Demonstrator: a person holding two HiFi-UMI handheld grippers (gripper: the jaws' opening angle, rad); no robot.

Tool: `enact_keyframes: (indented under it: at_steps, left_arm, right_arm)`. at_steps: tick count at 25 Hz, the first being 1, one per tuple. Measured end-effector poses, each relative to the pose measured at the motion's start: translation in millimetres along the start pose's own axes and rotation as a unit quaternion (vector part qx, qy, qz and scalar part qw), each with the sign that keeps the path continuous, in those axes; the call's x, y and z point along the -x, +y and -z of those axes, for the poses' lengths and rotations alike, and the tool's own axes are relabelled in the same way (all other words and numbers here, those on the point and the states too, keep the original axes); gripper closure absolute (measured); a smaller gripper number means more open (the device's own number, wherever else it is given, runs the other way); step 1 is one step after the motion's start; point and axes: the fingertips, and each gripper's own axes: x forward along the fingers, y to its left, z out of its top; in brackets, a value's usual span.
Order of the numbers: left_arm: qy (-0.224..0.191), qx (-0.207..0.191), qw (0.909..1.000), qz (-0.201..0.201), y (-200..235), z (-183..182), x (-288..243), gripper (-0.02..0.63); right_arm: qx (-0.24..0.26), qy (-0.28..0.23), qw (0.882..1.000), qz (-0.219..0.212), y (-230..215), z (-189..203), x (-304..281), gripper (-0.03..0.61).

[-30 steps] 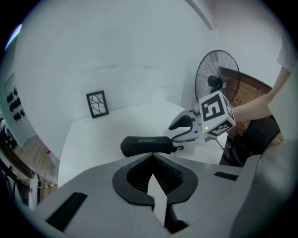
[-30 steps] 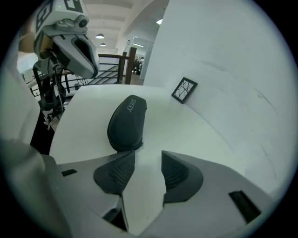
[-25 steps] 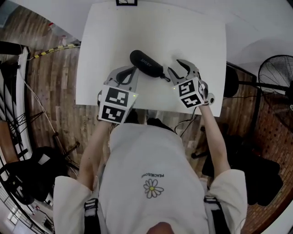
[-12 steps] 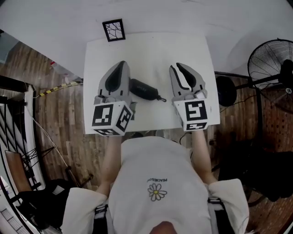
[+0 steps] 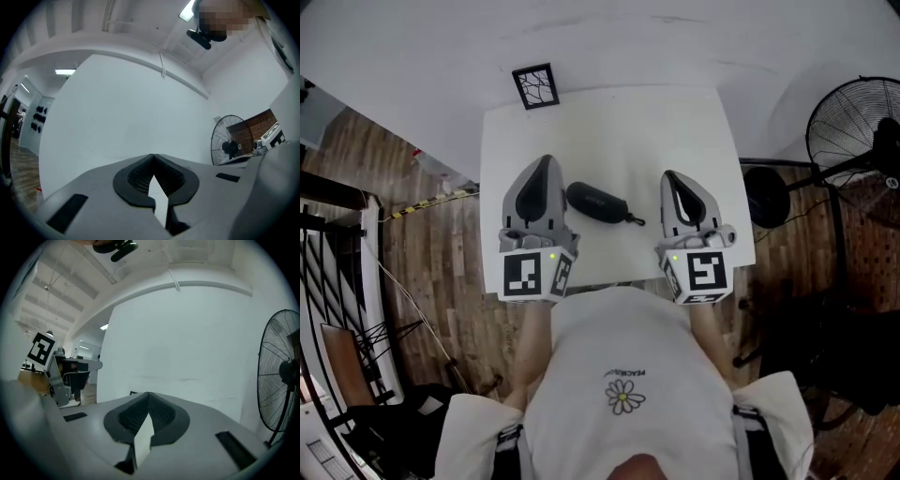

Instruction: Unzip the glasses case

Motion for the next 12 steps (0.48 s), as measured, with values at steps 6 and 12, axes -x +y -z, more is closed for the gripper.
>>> enact_keyframes:
  at_steps: [6, 12]
  left_arm:
    - [-0.005, -0.016, 0.9999, -0.003, -3.0, -1.5, -1.8, 0.601]
    - [-0.010, -0.018, 0.9997, -0.010, -2.2, -5.2, -1.7, 0.601]
  right_arm:
    - [0.013, 0.011, 1.000, -0.008, 4.6, 10.1, 0.0, 0.572]
    - [0.022, 0.009, 1.000, -0.012, 6.1, 6.1, -2.6, 0.572]
